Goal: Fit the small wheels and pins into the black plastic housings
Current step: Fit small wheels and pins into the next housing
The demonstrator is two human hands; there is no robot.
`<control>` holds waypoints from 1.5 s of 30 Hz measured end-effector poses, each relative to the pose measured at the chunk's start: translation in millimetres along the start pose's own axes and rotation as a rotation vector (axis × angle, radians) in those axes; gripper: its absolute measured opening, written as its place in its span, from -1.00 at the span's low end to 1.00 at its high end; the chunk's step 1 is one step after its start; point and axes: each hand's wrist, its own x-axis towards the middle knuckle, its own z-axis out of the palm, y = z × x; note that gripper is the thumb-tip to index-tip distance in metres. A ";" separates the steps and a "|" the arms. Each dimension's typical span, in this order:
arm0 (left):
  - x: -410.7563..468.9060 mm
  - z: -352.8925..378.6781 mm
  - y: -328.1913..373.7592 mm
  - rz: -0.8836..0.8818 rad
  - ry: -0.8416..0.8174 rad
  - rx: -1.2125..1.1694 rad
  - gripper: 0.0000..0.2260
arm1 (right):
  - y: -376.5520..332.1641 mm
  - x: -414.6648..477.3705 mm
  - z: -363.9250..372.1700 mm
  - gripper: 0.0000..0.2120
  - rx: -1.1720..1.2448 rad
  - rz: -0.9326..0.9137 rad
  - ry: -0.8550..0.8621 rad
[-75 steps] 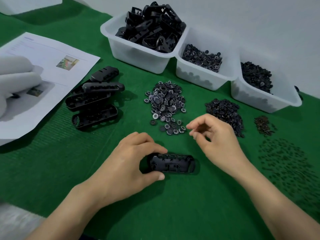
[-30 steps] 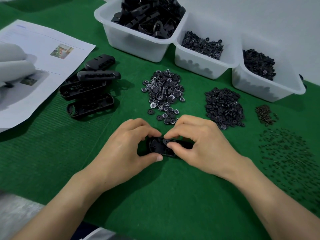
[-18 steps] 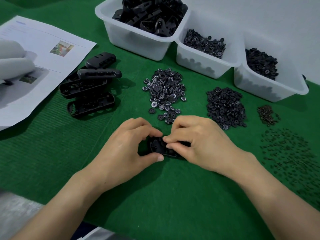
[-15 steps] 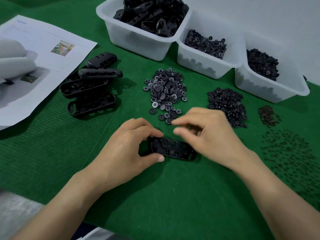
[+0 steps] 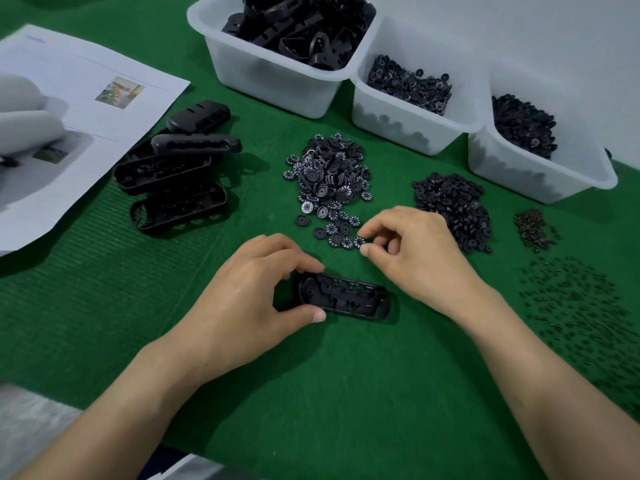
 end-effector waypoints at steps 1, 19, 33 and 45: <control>-0.1 -0.1 0.1 0.001 -0.001 0.002 -0.63 | 0.2 -0.7 -0.9 -0.92 0.020 0.009 -0.011; 0.0 0.5 -0.6 0.014 0.009 0.014 -0.64 | 3.8 -15.3 -2.1 -0.86 0.114 0.002 -0.078; -0.2 1.8 -1.6 0.024 0.033 0.006 -0.64 | 0.6 -11.1 -8.3 -0.87 0.098 -0.070 -0.202; -0.4 1.5 -1.2 0.028 0.029 0.013 -0.64 | -10.8 -28.2 -10.0 -0.91 0.047 -0.277 -0.174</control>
